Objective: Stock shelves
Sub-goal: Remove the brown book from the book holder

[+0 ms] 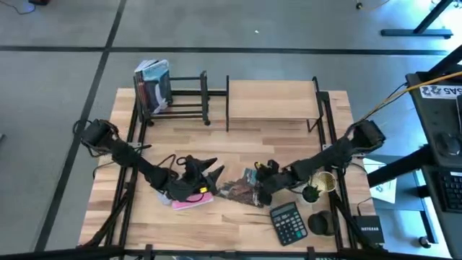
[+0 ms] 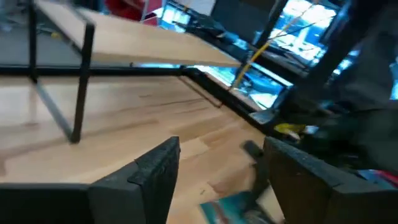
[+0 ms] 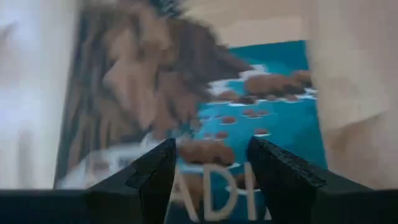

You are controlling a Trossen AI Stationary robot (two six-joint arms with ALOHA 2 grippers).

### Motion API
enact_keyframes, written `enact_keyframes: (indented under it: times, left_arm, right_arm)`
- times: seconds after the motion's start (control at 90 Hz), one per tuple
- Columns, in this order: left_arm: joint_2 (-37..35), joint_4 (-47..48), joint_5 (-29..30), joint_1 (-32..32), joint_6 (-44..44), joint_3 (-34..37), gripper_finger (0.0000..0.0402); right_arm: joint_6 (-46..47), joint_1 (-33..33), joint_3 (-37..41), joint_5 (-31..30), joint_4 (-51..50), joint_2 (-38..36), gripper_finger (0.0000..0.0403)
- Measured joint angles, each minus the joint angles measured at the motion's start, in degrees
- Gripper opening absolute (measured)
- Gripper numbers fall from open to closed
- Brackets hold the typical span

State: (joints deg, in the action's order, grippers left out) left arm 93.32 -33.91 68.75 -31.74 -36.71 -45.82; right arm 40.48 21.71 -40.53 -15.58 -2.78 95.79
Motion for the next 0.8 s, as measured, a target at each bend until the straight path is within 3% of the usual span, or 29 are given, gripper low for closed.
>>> enact_keyframes:
  times: [0.289, 0.467, 0.6, 0.678, 0.8]
  left_arm:
    - [-1.6, 0.4, 2.6, -4.6, 2.7, 0.0, 0.0214]
    - [-1.6, 0.3, 6.7, -6.8, 2.7, 0.0, 0.0214]
    - [-3.0, -1.1, 13.8, -7.7, 3.2, 0.0, 0.0212]
    - [-6.6, -1.9, 17.5, -7.1, 8.9, -0.1, 0.0205]
    - [-14.5, -1.8, 21.2, -4.8, 25.1, -1.9, 0.0191]
  right_arm:
    - [-2.0, -6.5, 0.1, -3.5, -4.4, -0.7, 0.0195]
    - [-1.9, -5.4, 0.3, -4.0, -5.5, -3.8, 0.0195]
    - [-2.3, -2.7, -2.0, -3.4, -4.8, -7.8, 0.0195]
    - [-5.1, -1.1, -3.6, -6.0, -4.4, -8.8, 0.0195]
    - [-9.4, -0.2, -5.7, -9.2, -4.2, -9.0, 0.0195]
